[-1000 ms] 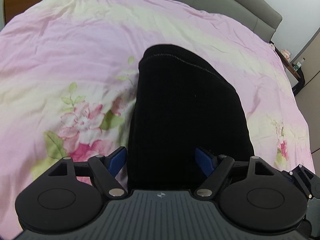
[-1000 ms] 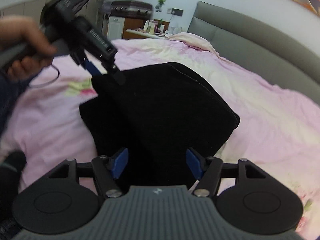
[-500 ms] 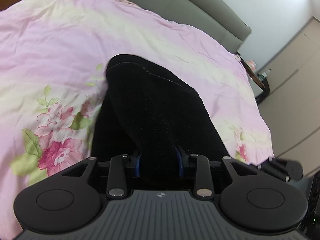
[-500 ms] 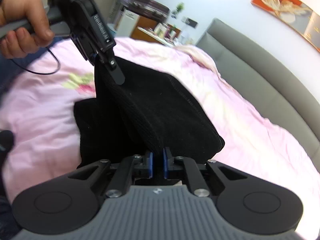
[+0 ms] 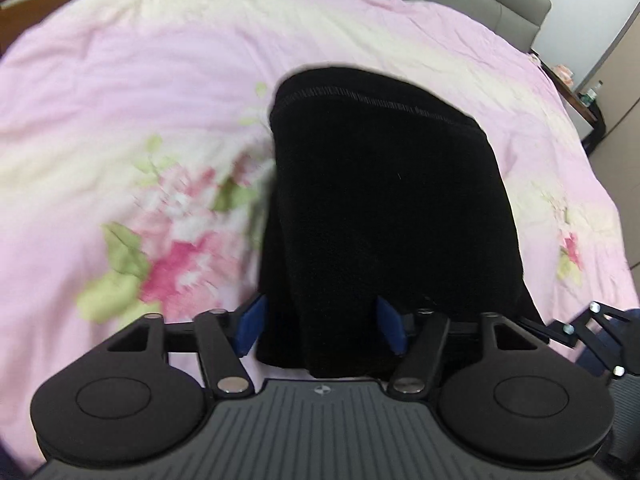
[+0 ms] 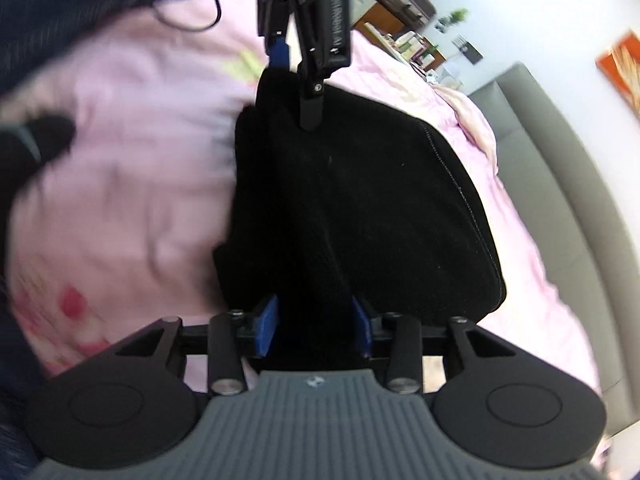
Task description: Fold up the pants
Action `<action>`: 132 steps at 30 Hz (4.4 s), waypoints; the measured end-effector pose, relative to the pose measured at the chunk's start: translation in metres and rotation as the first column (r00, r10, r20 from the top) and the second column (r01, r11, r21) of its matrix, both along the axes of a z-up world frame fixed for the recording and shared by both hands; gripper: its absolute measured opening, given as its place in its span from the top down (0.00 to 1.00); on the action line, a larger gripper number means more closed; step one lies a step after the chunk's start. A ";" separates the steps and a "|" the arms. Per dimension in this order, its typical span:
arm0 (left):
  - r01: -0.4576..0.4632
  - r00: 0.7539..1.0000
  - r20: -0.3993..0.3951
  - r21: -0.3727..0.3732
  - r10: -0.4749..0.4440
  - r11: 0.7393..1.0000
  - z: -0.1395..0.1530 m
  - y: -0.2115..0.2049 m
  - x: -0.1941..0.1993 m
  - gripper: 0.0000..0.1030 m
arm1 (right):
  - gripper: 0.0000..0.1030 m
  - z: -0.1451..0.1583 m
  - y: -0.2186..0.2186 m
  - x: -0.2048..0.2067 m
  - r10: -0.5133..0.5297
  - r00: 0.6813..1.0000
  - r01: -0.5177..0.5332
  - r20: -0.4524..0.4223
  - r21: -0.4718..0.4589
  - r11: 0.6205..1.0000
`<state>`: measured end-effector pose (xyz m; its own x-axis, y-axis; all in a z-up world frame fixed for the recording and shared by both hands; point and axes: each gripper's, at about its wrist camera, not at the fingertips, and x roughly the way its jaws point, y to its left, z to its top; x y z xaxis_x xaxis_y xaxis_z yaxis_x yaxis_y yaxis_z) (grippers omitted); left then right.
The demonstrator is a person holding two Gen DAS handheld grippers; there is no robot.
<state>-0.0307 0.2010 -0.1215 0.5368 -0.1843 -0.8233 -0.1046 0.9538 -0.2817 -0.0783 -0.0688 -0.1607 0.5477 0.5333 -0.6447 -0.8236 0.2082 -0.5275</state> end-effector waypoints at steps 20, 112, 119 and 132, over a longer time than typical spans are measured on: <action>-0.004 0.996 0.092 0.119 -0.007 0.993 -0.014 -0.020 0.050 0.37 | 0.64 0.019 -0.001 0.071 -0.270 0.895 0.377 -0.355 0.278 0.883; 0.160 0.987 0.078 -0.441 -0.140 0.883 0.002 0.023 0.070 0.02 | 0.46 0.029 -0.070 0.199 0.128 0.244 0.753 -0.961 0.271 0.600; 0.211 0.976 0.134 -0.409 -0.170 0.888 0.045 -0.003 0.071 0.02 | 0.46 0.065 -0.106 0.181 0.136 0.289 0.763 -0.948 0.314 0.565; 0.381 0.914 0.286 -0.363 -0.288 0.850 0.124 -0.105 0.111 0.02 | 0.46 0.155 -0.221 0.166 0.088 0.440 0.777 -0.894 0.428 0.463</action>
